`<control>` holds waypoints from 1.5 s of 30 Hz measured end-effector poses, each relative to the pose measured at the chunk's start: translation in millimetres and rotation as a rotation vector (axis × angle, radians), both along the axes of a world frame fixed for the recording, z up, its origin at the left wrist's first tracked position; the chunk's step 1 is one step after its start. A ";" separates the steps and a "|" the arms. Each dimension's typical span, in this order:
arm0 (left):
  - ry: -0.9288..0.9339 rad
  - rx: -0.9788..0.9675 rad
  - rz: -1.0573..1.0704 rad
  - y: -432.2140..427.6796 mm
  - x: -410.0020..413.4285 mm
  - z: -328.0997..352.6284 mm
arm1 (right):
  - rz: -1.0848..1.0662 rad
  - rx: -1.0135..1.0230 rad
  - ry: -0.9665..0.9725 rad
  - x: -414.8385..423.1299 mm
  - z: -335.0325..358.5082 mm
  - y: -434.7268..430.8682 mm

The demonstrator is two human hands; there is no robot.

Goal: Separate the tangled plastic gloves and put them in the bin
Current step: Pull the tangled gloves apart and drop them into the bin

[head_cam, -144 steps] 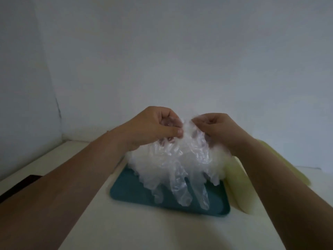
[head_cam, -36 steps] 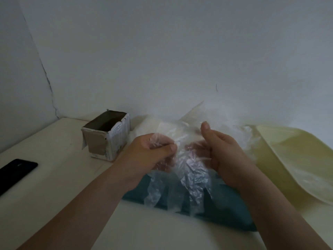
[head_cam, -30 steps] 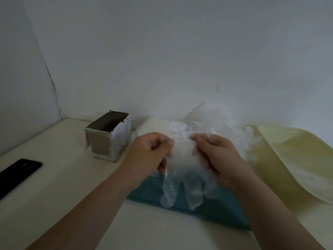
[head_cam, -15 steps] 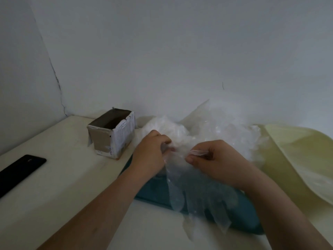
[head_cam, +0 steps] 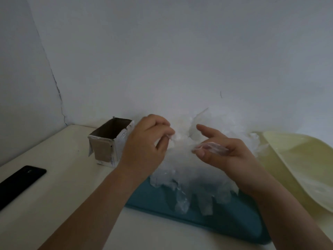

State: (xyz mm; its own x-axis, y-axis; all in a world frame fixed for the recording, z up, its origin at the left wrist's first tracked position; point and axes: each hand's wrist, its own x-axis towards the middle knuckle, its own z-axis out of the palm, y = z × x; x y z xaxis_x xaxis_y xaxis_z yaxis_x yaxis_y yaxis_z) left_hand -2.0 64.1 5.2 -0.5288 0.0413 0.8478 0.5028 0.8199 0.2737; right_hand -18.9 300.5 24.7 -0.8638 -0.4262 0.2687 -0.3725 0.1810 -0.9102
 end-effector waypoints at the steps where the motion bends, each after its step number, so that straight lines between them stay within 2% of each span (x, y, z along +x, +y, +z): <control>1: 0.032 -0.019 -0.030 3.2 1.6 -2.2 | 0.067 -0.062 -0.077 2.6 1.2 0.9; 4: 0.076 -0.074 -0.118 15.3 3.2 -11.7 | 0.249 -0.184 -0.241 7.5 -1.8 -1.9; 8: 0.047 -0.125 -0.162 30.2 3.8 -20.2 | 0.121 -0.332 -0.310 3.6 -8.0 -9.4; 11: -0.123 -0.090 -0.312 29.0 7.7 -18.5 | 0.076 -0.313 -0.248 2.3 -8.9 -7.5; 13: -0.206 0.091 -0.373 25.6 10.5 -13.9 | 0.031 -0.261 -0.171 -0.2 -10.8 -1.3; 16: -0.271 0.490 -0.164 21.3 10.1 -7.8 | 0.073 -0.236 -0.128 0.5 -6.9 4.0; 18: -0.554 0.716 -0.153 16.9 6.7 -4.1 | 0.129 -0.281 -0.120 1.5 -5.6 5.2; 20: -0.846 0.878 -0.377 11.4 3.1 -6.3 | 0.180 -0.333 -0.132 0.8 -7.4 5.3; 22: -0.954 0.937 -0.649 12.7 5.0 -6.8 | 0.190 -0.345 -0.150 0.0 -9.5 4.3; 24: -0.953 1.022 -0.727 16.9 8.2 -1.6 | 0.148 -0.335 -0.167 -0.5 -12.9 4.4; 26: -0.894 1.068 -0.665 17.0 7.8 0.5 | 0.114 -0.307 -0.154 -1.2 -14.2 4.2; 30: -0.834 0.997 -0.520 4.4 3.5 0.7 | 0.102 -0.287 -0.200 -4.9 -17.4 4.5; 35: -0.524 1.178 -0.325 -6.9 -6.0 4.5 | 0.027 -0.137 -0.164 -2.7 -16.2 4.0; 39: -0.369 1.027 -0.079 -13.8 0.8 10.1 | -0.064 0.002 -0.032 -1.9 -6.4 3.1; 41: -0.321 0.942 -0.042 -15.5 8.9 16.4 | -0.102 0.013 -0.012 3.2 4.8 1.9; 43: -0.354 0.909 -0.066 -11.3 13.7 22.0 | -0.106 -0.019 -0.008 9.6 16.0 1.3; 45: -0.462 0.898 -0.144 -1.5 17.5 24.6 | -0.118 -0.012 0.020 15.6 23.2 2.3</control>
State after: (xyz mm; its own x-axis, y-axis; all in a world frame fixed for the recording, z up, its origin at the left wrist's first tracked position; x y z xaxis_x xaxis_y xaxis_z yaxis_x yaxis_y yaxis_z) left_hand 15.5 62.6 29.8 -0.8524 -0.4204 0.3109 0.2698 0.1558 0.9502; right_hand -3.3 302.8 47.9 -0.9022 -0.3187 0.2906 -0.3671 0.2137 -0.9053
